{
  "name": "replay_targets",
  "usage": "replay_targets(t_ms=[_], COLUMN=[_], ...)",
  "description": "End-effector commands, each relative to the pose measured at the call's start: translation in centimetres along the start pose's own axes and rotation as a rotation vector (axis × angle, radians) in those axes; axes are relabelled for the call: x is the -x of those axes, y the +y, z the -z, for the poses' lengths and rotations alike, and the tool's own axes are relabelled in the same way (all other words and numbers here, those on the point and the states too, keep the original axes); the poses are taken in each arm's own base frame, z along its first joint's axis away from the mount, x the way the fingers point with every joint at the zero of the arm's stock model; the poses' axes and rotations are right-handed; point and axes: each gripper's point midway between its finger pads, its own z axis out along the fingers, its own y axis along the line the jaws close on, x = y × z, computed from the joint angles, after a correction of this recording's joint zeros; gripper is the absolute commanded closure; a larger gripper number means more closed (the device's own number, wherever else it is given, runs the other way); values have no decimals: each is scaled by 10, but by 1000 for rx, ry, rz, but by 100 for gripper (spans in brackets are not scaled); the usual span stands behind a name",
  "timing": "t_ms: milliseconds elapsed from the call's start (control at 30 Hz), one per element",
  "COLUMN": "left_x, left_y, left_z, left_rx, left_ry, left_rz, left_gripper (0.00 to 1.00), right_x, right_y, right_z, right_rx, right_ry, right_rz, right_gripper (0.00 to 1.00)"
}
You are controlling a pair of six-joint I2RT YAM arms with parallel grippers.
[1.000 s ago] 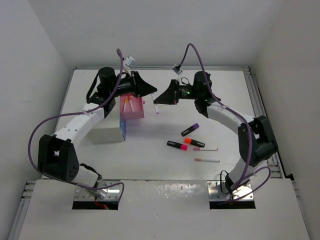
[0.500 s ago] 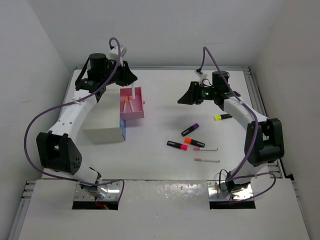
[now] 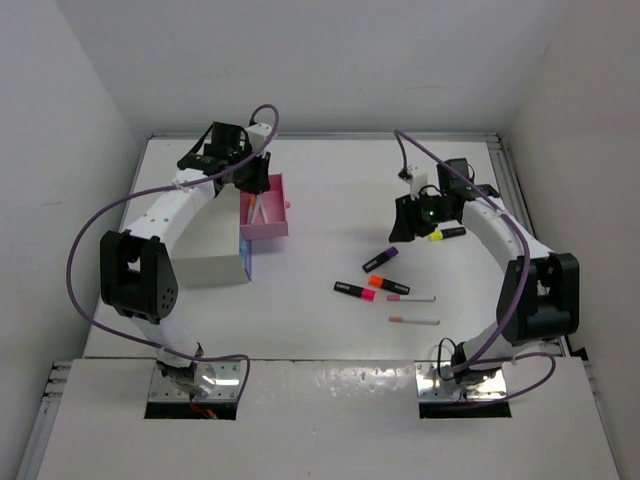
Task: Sort the stationery into containers
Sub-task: Place the pen in the drawer, then pick up the pen from the center of the board.
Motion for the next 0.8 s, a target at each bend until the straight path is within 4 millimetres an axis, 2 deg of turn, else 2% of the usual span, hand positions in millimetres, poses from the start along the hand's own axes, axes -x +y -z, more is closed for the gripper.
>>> replay_targets(t_ms=[0,67,133,167,233,267,333,367,433,500,533,633,767], left_x=[20,15,11,11,11,15,22,26,41,54,61,67,61], left_y=[-4,-7,-10,-10,-12,-12,-16,-20,-26,-33,-35,-41,-47], left_z=[15,15,16,17,20,24,29,31,42,49,53,59,59], left_rx=[17,2,-7,-7,-11,-10,-22,-34,-61,-95,-102,-133,-173], left_ry=[-44,-33,-17,-11,-4,-19,-48,-66,-128,-169,-187,-207,-195], left_rz=[-28,-20,-4,6,15,18,11,43,39,43,50,48,44], left_gripper=[84,79,69,56,44,27,24,23,23,22,22,22,22], right_x=[-46,-71,-87,-100,-113,-124,-132,-145,-158,-163,-173,-179,-178], right_y=[3,2,1,2,2,2,5,5,6,5,3,-5,-21], right_z=[18,24,29,31,36,35,35,34,31,29,29,24,22], right_rx=[-28,-26,-35,-26,-27,-21,-17,-17,-9,-15,-21,-53,-127], right_ry=[165,255,321,363,402,426,437,470,498,511,535,532,535], right_rz=[135,195,258,264,315,323,383,394,437,477,485,541,571], right_gripper=[53,54,55,55,55,55,55,55,55,55,56,56,57])
